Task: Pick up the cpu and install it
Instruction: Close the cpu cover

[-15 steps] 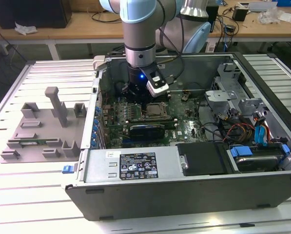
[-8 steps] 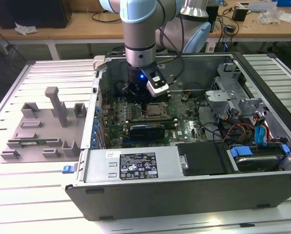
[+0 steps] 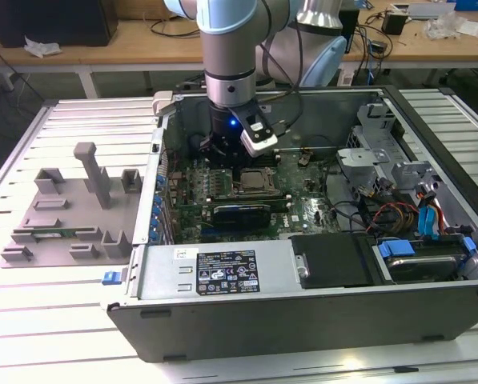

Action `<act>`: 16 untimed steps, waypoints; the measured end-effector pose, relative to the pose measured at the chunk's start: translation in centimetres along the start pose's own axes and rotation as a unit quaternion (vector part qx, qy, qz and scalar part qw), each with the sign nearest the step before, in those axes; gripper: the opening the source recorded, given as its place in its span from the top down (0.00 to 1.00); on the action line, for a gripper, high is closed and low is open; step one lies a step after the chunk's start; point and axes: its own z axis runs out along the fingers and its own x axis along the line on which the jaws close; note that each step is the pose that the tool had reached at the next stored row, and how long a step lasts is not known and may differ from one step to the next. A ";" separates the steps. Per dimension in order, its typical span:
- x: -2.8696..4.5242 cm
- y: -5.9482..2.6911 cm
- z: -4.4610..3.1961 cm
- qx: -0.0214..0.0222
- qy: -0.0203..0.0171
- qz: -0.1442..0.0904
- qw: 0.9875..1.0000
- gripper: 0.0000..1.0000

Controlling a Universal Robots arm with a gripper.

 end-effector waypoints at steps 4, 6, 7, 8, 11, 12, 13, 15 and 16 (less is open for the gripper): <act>-0.05 -0.02 -1.03 0.000 0.000 0.000 1.000 0.89; -0.07 -0.03 -1.54 0.001 0.000 0.000 1.000 0.89; -0.07 -0.03 -1.58 0.001 0.000 0.000 1.000 0.89; -0.07 -0.03 -1.58 0.001 0.000 0.000 1.000 0.89; -0.07 -0.03 -1.59 0.001 0.000 0.000 1.000 0.89; -0.10 -0.03 -1.59 0.001 0.000 0.000 1.000 0.89; -0.17 -0.03 -1.58 0.002 0.000 0.000 1.000 0.89; -0.51 -0.03 -1.57 0.003 0.000 0.000 1.000 0.89; -0.69 -0.03 -1.56 0.003 0.000 0.000 1.000 0.89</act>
